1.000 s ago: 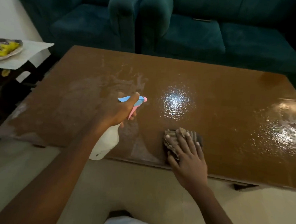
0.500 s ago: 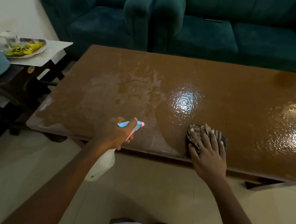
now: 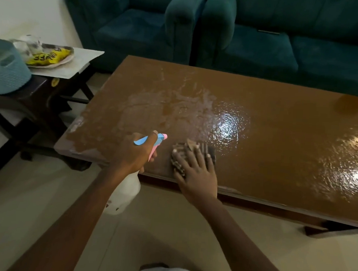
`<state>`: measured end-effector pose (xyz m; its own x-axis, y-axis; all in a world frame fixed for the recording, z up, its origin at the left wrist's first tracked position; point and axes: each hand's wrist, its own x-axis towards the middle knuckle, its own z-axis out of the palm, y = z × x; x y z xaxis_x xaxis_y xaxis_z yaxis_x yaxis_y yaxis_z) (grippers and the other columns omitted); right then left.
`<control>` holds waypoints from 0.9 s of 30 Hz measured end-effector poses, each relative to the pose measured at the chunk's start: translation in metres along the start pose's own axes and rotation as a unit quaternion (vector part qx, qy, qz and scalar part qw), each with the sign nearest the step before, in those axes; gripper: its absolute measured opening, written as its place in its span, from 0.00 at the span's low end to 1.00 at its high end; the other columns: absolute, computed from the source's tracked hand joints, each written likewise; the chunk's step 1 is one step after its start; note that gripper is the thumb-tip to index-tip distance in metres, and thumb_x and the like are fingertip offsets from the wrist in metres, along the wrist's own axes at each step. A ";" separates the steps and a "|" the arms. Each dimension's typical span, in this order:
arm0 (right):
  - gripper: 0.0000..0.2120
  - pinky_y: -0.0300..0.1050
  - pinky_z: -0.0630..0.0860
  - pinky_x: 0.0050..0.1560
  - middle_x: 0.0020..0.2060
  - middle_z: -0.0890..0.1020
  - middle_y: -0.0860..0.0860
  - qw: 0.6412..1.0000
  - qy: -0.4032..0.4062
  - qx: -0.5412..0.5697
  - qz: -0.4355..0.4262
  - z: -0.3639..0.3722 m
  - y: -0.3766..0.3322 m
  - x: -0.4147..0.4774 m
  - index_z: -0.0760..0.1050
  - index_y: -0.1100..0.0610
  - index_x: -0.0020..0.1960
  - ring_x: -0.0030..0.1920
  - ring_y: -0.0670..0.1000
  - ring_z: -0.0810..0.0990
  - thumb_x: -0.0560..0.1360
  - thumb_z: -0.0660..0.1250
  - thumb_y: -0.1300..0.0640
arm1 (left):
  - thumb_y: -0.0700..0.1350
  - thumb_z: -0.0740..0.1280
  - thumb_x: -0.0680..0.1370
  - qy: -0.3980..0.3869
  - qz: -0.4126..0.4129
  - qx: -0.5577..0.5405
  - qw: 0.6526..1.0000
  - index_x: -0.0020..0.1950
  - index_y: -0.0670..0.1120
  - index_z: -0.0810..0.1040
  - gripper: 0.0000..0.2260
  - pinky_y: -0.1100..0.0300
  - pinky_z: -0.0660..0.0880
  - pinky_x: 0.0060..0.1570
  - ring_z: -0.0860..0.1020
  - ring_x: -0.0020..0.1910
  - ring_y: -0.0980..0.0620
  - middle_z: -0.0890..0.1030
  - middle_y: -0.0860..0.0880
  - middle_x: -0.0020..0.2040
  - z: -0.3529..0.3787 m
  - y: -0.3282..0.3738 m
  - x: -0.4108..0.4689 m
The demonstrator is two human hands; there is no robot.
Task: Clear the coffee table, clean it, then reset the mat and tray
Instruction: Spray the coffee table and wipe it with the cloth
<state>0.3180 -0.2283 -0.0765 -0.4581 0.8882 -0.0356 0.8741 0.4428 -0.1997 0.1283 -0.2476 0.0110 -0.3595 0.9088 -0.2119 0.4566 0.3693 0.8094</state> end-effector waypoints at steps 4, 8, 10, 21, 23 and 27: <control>0.28 0.54 0.50 0.76 0.78 0.60 0.45 0.998 0.035 -0.019 -0.053 0.007 0.029 -0.042 0.54 0.36 0.78 0.80 0.51 0.52 0.79 0.51 0.38 | 0.59 0.55 0.81 0.012 -0.015 -0.012 1.000 0.45 0.42 0.79 0.23 0.66 0.69 0.20 0.75 0.27 0.53 0.80 0.47 0.35 -0.005 -0.001 0.004; 0.28 0.53 0.50 0.78 0.80 0.52 0.42 0.998 0.039 -0.021 0.042 -0.005 0.087 -0.057 0.50 0.34 0.78 0.80 0.48 0.45 0.78 0.46 0.37 | 0.59 0.55 0.81 0.000 -0.020 -0.023 1.000 0.46 0.42 0.78 0.23 0.67 0.69 0.20 0.75 0.26 0.53 0.80 0.46 0.36 -0.006 -0.001 0.006; 0.29 0.52 0.46 0.78 0.80 0.48 0.43 0.993 0.034 -0.027 0.110 -0.011 0.096 -0.046 0.47 0.35 0.78 0.80 0.48 0.42 0.77 0.40 0.36 | 0.59 0.55 0.82 0.004 -0.015 -0.030 0.999 0.46 0.42 0.79 0.23 0.67 0.69 0.20 0.75 0.27 0.53 0.80 0.46 0.36 -0.007 0.000 0.005; 0.29 0.55 0.50 0.77 0.79 0.57 0.45 0.999 0.036 -0.033 -0.022 0.013 0.010 -0.032 0.52 0.37 0.79 0.80 0.51 0.48 0.79 0.50 0.37 | 0.58 0.55 0.82 -0.015 0.005 -0.045 0.999 0.47 0.41 0.78 0.22 0.66 0.70 0.20 0.76 0.29 0.53 0.80 0.46 0.36 -0.011 0.008 0.010; 0.29 0.55 0.52 0.77 0.79 0.57 0.46 0.998 0.054 -0.036 -0.004 0.016 0.036 -0.057 0.52 0.38 0.79 0.80 0.52 0.49 0.79 0.52 0.38 | 0.57 0.55 0.82 -0.027 -0.004 -0.059 0.998 0.48 0.43 0.77 0.20 0.66 0.69 0.21 0.75 0.30 0.53 0.78 0.46 0.36 -0.004 0.013 0.012; 0.29 0.54 0.54 0.76 0.79 0.59 0.47 0.990 0.105 -0.020 0.089 0.008 0.103 -0.091 0.57 0.40 0.79 0.80 0.52 0.52 0.78 0.52 0.40 | 0.58 0.55 0.82 -0.063 -0.004 -0.057 0.996 0.48 0.42 0.76 0.21 0.67 0.69 0.22 0.74 0.29 0.53 0.77 0.47 0.35 0.020 0.021 0.015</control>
<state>0.4481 -0.2647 -0.1014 -0.2557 0.9567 0.1391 0.9458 0.2774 -0.1691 0.1492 -0.2226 0.0140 -0.2544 0.9259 -0.2791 0.3559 0.3580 0.8632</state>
